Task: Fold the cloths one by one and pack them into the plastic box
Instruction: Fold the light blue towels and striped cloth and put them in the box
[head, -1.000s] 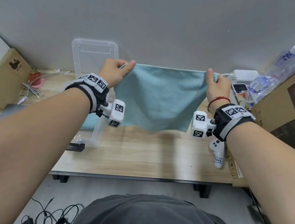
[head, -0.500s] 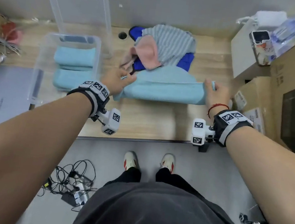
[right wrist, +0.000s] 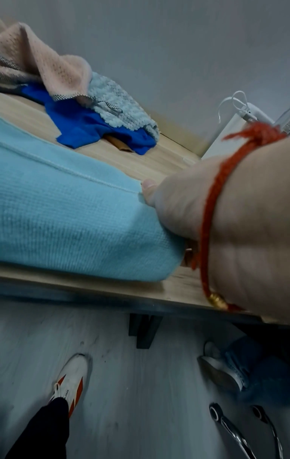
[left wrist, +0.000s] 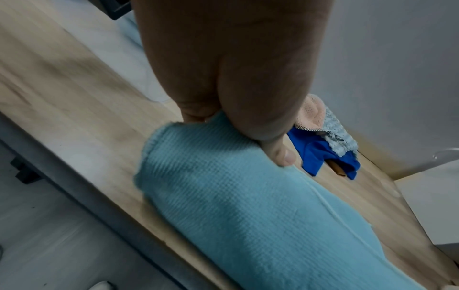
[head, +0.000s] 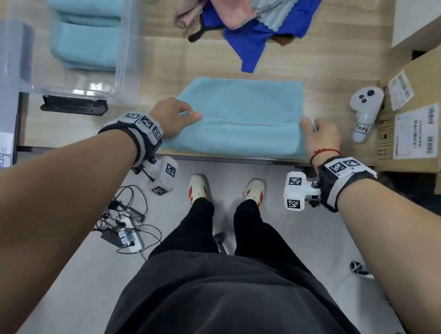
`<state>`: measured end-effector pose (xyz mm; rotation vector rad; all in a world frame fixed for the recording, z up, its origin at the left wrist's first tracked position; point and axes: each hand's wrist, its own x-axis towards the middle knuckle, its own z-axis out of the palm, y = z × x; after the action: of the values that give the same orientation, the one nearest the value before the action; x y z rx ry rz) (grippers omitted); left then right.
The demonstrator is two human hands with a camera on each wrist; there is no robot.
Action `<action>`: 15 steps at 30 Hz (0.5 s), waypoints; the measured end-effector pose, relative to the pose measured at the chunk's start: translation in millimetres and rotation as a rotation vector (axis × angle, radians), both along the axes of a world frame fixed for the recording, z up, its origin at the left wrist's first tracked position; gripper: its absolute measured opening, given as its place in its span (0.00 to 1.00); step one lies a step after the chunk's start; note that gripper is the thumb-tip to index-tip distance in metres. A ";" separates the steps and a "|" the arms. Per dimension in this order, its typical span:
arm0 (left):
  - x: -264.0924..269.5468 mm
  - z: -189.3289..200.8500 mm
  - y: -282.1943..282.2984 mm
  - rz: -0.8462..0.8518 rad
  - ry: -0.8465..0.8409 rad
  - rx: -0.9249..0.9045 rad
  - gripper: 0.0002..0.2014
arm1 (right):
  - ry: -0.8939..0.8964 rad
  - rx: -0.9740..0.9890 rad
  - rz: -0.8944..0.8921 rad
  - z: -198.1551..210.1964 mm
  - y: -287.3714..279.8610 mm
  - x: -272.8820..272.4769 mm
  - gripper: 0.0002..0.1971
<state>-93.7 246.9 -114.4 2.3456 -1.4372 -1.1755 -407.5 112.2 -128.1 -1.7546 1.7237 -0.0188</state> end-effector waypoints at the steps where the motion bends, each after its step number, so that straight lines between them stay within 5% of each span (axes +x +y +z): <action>1: 1.0 -0.2 -1.3 0.005 -0.012 -0.027 0.17 | -0.016 -0.011 -0.003 0.4 -1.8 1.2 0.23; 7: 5.8 2.2 -14.8 0.110 -0.022 -0.168 0.13 | -0.075 -0.084 -0.057 11.3 -26.2 14.1 0.13; 15: 12.3 -8.1 -31.4 0.203 -0.124 -0.130 0.12 | -0.125 -0.081 0.004 3.2 -54.6 28.7 0.14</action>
<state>-81.4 215.5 -122.5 2.4407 -1.2332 -0.8736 -378.8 57.6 -124.9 -1.7756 1.6496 -0.1952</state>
